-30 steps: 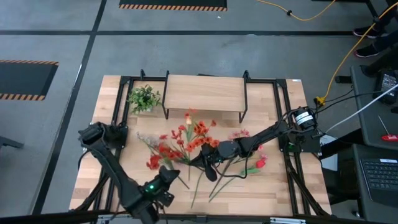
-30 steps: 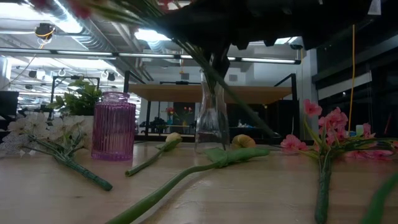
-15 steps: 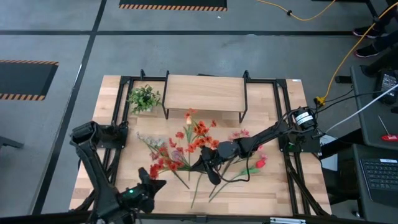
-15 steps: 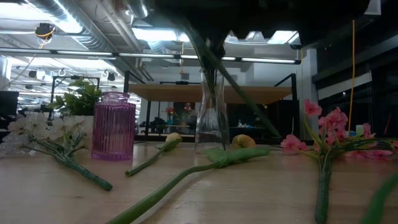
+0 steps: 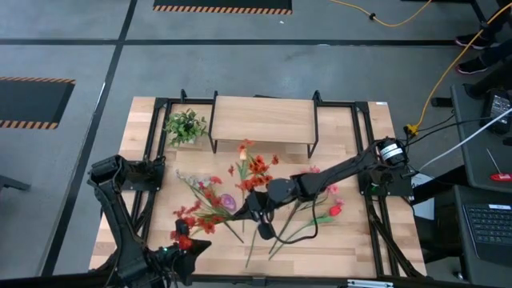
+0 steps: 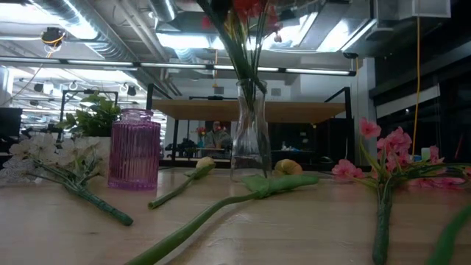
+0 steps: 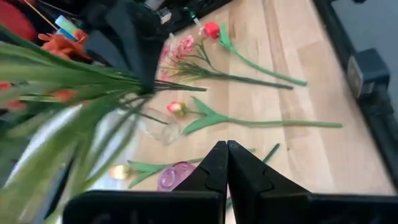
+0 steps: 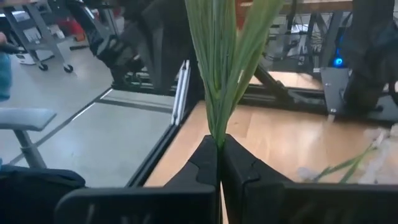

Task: Pick and place flowers into a vace then onto a shelf
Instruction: Put the orange flowers into the transparent vase

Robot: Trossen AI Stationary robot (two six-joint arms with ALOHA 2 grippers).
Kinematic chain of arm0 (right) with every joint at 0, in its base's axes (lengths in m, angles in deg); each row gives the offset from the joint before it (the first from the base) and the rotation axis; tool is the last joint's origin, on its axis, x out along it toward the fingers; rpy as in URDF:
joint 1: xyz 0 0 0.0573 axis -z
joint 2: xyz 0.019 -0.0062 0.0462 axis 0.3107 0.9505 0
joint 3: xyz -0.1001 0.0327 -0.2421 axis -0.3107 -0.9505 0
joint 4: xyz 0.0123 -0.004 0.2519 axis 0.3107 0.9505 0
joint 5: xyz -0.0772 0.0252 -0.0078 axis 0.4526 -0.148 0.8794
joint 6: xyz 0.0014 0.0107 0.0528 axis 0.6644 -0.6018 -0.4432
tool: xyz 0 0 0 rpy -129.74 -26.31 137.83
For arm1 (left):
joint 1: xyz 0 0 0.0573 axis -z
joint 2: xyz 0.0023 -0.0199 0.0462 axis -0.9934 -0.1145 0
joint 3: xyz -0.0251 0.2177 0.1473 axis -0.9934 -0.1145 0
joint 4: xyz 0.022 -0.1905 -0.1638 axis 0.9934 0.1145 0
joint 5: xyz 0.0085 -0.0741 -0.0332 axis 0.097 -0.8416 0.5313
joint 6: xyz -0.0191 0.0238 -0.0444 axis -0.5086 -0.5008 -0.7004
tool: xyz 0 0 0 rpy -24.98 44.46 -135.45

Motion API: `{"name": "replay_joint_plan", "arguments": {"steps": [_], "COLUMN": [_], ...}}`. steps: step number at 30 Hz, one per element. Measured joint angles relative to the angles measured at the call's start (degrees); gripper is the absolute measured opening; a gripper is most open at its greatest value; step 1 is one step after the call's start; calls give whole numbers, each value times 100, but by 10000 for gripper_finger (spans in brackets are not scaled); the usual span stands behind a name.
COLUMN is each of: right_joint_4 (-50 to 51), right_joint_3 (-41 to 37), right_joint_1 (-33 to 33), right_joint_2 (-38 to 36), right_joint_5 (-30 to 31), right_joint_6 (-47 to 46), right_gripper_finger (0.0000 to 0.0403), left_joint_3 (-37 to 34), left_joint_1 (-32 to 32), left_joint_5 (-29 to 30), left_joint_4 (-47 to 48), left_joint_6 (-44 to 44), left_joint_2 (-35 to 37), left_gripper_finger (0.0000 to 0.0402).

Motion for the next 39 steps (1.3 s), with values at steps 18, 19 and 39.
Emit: {"name": "replay_joint_plan", "arguments": {"steps": [18,19,39], "right_joint_4": [1372,1460,1681], "right_joint_3": [394,394,-798], "right_joint_1": [523,496,-67], "right_joint_2": [-1376,-1472,-3435], "right_joint_5": [76,72,1199], "right_joint_6": [1000,1017,1282], "right_gripper_finger": [0,0,0], "left_joint_3": [-1004,-1135,-2323], "left_joint_1": [-92,-102,-250], "left_joint_5": [499,537,1467], "left_joint_4": [-1116,-1161,-1420], "left_joint_6": [-328,-342,-1817], "left_joint_2": [-10,-13,91], "left_gripper_finger": [2,2,1]}}
